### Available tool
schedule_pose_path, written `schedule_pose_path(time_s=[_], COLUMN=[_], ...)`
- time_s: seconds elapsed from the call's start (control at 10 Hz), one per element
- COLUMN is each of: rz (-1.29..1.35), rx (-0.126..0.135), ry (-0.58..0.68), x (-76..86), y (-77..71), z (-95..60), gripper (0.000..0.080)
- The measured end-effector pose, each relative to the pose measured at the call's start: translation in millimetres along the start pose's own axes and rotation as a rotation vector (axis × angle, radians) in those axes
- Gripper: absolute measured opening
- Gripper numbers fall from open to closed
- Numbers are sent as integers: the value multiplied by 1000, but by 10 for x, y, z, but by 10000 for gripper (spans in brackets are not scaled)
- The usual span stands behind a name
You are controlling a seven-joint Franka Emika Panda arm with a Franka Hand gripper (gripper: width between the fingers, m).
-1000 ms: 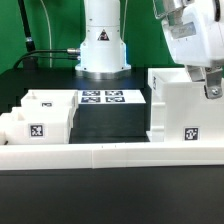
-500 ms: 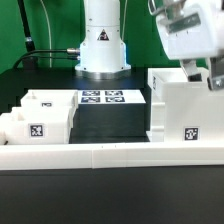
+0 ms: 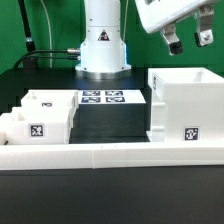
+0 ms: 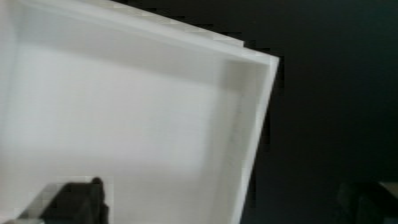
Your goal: Assemble drawer
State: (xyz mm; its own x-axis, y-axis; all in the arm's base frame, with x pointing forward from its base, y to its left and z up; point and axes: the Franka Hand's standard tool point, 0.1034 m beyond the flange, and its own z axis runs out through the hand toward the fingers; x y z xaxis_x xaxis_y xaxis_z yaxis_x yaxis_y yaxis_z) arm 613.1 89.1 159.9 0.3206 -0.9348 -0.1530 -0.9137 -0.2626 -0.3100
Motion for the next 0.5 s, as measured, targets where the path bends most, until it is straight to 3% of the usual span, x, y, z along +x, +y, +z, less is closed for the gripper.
schedule_pose_path(time_s=[0.1, 0.2, 0.3, 0.5], rz=[-111, -301, -477, -726], rx=[0, -33, -58, -72], ry=[1, -13, -12, -7], x=[12, 45, 135, 359], y=[4, 103, 203, 350], z=[-5, -41, -106, -176], gripper=[649, 649, 649, 649])
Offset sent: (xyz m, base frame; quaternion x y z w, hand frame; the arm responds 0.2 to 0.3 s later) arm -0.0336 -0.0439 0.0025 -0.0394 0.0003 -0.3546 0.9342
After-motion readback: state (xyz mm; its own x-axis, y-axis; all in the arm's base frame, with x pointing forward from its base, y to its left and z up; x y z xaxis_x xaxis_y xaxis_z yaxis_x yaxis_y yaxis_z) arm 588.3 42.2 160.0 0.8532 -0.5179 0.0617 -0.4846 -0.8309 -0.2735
